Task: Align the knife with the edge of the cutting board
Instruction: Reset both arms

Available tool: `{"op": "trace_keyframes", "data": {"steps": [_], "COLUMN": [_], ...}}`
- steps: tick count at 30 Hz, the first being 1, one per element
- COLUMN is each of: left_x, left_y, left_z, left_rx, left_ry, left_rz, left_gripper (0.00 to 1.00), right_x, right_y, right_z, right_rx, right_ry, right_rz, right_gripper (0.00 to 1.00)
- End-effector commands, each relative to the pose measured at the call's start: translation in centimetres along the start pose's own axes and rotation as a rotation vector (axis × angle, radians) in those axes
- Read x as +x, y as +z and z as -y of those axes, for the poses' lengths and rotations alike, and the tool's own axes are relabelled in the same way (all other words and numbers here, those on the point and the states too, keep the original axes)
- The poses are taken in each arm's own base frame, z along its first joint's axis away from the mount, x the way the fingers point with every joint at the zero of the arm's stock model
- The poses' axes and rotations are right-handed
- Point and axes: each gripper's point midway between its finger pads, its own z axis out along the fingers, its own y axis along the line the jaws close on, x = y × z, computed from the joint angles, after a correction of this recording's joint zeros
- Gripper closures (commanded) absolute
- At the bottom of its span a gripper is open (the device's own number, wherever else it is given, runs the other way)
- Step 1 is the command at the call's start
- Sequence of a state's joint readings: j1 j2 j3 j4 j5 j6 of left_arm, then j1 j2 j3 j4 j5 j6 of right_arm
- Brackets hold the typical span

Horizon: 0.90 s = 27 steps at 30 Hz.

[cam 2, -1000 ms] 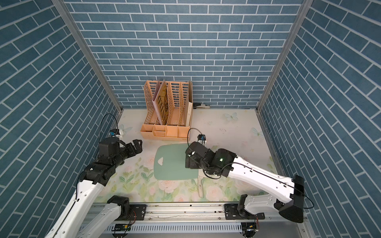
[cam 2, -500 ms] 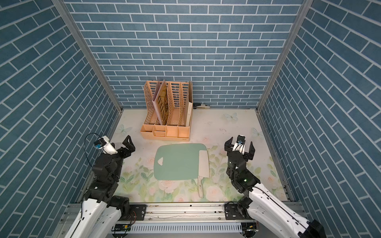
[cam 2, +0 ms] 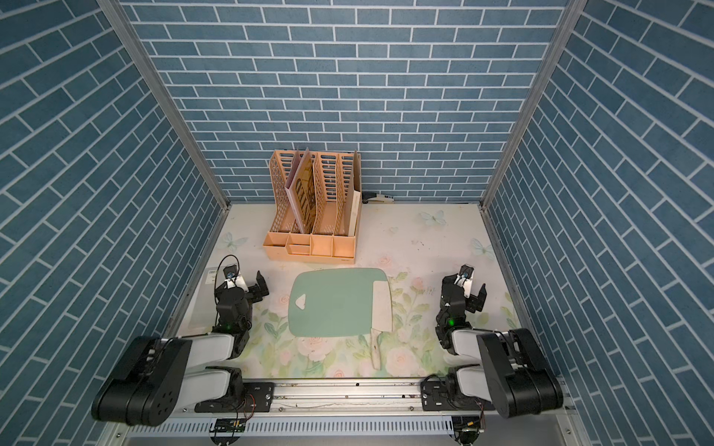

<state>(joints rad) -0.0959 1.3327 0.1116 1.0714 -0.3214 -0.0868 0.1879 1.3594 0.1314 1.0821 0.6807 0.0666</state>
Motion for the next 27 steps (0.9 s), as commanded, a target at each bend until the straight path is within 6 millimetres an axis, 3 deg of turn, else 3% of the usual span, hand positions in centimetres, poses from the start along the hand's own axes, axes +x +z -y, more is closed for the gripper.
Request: {"op": "trace_keyframes", "data": {"steps": [1,2,4,6,7,8,10,11,12,13,27], "left_x": [-4.2,-4.0,-3.6,-3.3,-3.2,-3.5,-3.4,-3.2,-3.5,-3.4,-3.4], "left_y": [0.7,0.8,1.8,2.7,2.6,2.6,2.5,2.6,2.5,2.5,2.6], "left_z": [0.9,1.1,1.8,2.2,2.1,2.0,2.1,2.1,2.1,2.1,2.2], "left_rx": [0.068,0.08,0.105,0.111,0.108,0.108,0.109,0.112,0.109,0.112,0.116], "left_ry": [-0.021,-0.009,0.006,0.018,0.017,0.014,0.017,0.018,0.016,0.016,0.02], "left_rz": [0.195,0.217,0.157,0.128,0.133,0.143,0.147,0.125,0.15,0.135,0.135], "left_gripper": [0.0,0.0,0.0,0.0,0.0,0.0,0.0,0.0,0.0,0.0,0.0], "right_x": [-4.3,-4.2,-4.3,-3.2,-2.6,-2.7,-2.7,-2.9,-2.8,-3.0,-2.8], "right_y": [-0.1,-0.3,-1.5,-0.1,1.1,1.8,2.0,1.7,1.7,1.6,1.6], "right_z": [-2.6,-3.9,-5.2,-6.7,-6.5,-6.5,-6.2,-6.2,-6.2,-6.2,-6.6], "right_rx": [-0.196,-0.286,-0.364,-0.42,-0.386,-0.41,-0.408,-0.411,-0.412,-0.415,-0.437], "right_ry": [0.058,0.04,-0.011,-0.043,-0.035,-0.007,-0.004,-0.001,-0.003,0.001,-0.013], "right_rz": [0.193,0.196,0.282,0.191,0.138,0.114,0.11,0.132,0.119,0.138,0.126], "right_gripper": [0.16,0.22,0.22,0.27,0.31,0.42,0.53,0.51,0.04,0.0,0.0]}}
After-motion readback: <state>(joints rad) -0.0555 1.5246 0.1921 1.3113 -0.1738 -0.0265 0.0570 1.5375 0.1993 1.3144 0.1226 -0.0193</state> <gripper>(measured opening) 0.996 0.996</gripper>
